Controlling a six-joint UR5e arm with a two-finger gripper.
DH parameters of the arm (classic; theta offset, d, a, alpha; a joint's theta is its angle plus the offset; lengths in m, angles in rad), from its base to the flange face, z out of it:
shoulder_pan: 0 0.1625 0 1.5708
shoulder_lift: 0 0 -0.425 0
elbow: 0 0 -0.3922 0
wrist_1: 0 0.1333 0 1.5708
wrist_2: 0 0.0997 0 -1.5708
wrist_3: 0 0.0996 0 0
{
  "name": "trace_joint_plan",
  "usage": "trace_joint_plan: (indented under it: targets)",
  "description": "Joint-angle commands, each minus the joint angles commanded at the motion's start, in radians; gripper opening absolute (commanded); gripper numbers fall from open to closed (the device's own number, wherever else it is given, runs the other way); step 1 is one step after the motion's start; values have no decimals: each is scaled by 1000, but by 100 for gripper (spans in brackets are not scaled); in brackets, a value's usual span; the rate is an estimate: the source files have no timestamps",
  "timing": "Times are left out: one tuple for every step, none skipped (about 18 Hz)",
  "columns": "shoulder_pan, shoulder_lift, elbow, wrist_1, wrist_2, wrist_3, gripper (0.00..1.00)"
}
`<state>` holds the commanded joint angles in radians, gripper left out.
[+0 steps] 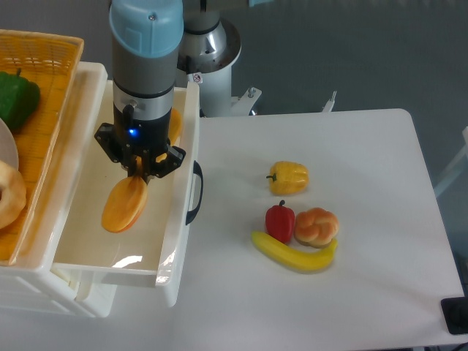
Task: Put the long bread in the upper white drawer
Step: 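Lower the bread loaf into the open white drawer, then open the gripper to release the bread inside the drawer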
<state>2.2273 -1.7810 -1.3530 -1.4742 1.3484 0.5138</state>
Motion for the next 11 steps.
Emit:
trace_joint_plan:
  targets:
    - [0, 2, 0, 2, 0, 6, 100]
    - [0, 2, 0, 2, -2, 6, 100]
    - [0, 2, 0, 2, 0, 6, 100]
    - [0, 3, -3, 2, 0, 6, 100]
    - [0, 5, -8, 5, 2, 6, 100]
    - [0, 6, -8, 3, 6, 8, 100]
    - [-2, 8, -8, 3, 6, 6, 100]
    - [0, 9, -8, 2, 6, 6, 100]
    - [0, 12, -8, 2, 6, 6, 100]
    - [2, 14, -8, 2, 8, 6, 100]
    - [5, 14, -8, 2, 8, 6, 100]
